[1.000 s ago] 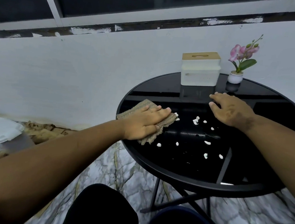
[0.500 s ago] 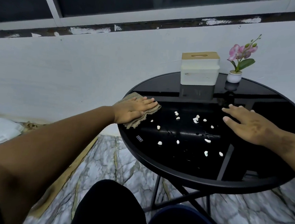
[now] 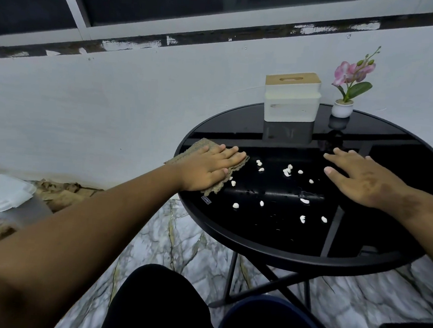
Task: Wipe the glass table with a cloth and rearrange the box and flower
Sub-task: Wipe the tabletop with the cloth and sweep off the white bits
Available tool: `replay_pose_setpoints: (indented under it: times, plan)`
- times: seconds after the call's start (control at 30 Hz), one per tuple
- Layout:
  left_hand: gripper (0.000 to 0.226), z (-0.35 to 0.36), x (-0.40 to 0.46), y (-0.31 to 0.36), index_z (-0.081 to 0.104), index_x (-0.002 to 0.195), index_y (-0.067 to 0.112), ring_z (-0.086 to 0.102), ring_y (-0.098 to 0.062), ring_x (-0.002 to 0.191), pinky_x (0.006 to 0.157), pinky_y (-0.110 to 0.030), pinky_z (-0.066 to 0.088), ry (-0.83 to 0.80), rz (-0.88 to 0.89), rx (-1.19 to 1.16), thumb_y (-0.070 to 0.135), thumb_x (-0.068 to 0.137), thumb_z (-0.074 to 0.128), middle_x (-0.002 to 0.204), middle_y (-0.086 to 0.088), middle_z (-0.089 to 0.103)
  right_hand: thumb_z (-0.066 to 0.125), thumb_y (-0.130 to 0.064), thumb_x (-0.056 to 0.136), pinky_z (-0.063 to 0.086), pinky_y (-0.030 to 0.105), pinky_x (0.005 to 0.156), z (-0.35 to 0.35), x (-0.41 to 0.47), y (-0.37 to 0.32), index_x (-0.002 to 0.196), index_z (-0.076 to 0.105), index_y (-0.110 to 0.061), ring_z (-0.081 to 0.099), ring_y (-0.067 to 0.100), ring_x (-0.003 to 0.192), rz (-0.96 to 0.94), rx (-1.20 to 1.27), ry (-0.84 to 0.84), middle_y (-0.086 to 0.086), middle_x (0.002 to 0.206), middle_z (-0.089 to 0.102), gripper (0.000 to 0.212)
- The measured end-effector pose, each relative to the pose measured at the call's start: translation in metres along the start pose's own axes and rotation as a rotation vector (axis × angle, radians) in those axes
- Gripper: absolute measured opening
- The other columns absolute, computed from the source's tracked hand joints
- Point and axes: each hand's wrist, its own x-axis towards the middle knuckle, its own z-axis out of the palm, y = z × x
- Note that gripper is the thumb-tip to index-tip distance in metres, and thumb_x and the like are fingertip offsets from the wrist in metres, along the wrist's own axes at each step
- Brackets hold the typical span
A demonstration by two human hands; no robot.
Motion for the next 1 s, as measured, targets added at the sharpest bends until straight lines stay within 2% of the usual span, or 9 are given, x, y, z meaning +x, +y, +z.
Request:
replay_pose_setpoints:
  times: [0.17, 0.33, 0.47, 0.57, 0.7, 0.83, 1.0]
  plan:
    - [0.054, 0.006, -0.003, 0.02, -0.001, 0.157, 0.038, -0.005, -0.018, 0.153, 0.123, -0.047, -0.002, 0.015, -0.006, -0.019, 0.041, 0.105, 0.016, 0.167, 0.01, -0.002, 0.033, -0.045, 0.101, 0.004, 0.038, 0.121, -0.005, -0.008, -0.005, 0.152, 0.031, -0.028, 0.011, 0.016, 0.15, -0.033, -0.02, 0.066, -0.004, 0.162, 0.021, 0.054]
    - [0.058, 0.005, 0.003, 0.003, 0.001, 0.157, 0.038, -0.003, -0.014, 0.153, 0.124, -0.045, -0.001, 0.019, -0.016, -0.057, 0.043, 0.101, 0.015, 0.166, 0.015, -0.001, 0.033, -0.037, 0.103, 0.003, 0.036, 0.121, -0.005, -0.019, -0.008, 0.152, 0.03, -0.03, 0.009, 0.016, 0.15, -0.032, 0.062, 0.069, -0.006, 0.162, 0.02, 0.05]
    - [0.058, -0.002, 0.023, -0.019, 0.003, 0.158, 0.036, -0.002, -0.016, 0.153, 0.124, -0.047, 0.001, -0.011, -0.056, -0.048, 0.041, 0.102, 0.017, 0.166, 0.013, 0.0, 0.035, -0.037, 0.103, 0.0, 0.038, 0.121, 0.0, -0.028, -0.007, 0.153, 0.026, -0.033, 0.004, 0.016, 0.151, 0.001, 0.058, 0.012, -0.008, 0.163, 0.013, 0.051]
    - [0.06, -0.011, 0.048, -0.019, 0.005, 0.158, 0.035, 0.002, -0.023, 0.154, 0.123, -0.046, 0.003, -0.04, -0.056, -0.023, 0.042, 0.1, 0.017, 0.167, 0.009, 0.002, 0.036, -0.039, 0.101, 0.0, 0.039, 0.121, 0.004, -0.027, -0.008, 0.152, 0.027, -0.033, 0.005, 0.017, 0.151, 0.012, 0.02, 0.028, -0.008, 0.163, 0.013, 0.052]
    - [0.061, -0.02, 0.07, -0.003, 0.008, 0.158, 0.034, 0.007, -0.028, 0.153, 0.123, -0.047, 0.005, -0.059, 0.05, 0.026, 0.043, 0.098, 0.017, 0.167, 0.005, 0.006, 0.037, -0.04, 0.1, 0.003, 0.039, 0.122, 0.005, -0.029, -0.009, 0.152, 0.029, -0.033, 0.007, 0.017, 0.151, 0.018, 0.003, 0.047, -0.008, 0.163, 0.015, 0.053]
    - [0.059, -0.016, 0.067, 0.017, 0.008, 0.159, 0.032, 0.008, -0.027, 0.153, 0.122, -0.052, 0.006, -0.052, 0.262, 0.088, 0.034, 0.102, 0.024, 0.167, 0.002, 0.009, 0.038, -0.04, 0.1, 0.003, 0.038, 0.122, 0.004, -0.031, -0.01, 0.151, 0.03, -0.034, 0.008, 0.016, 0.15, 0.019, 0.008, 0.051, -0.009, 0.162, 0.016, 0.052]
    - [0.057, -0.007, 0.052, 0.034, 0.008, 0.158, 0.033, 0.0, -0.023, 0.154, 0.123, -0.048, -0.003, -0.042, 0.435, 0.038, 0.032, 0.104, 0.024, 0.167, 0.003, 0.006, 0.039, -0.04, 0.1, 0.001, 0.036, 0.121, 0.003, -0.032, -0.012, 0.151, 0.03, -0.034, 0.007, 0.014, 0.15, 0.027, 0.023, 0.039, -0.01, 0.162, 0.016, 0.052]
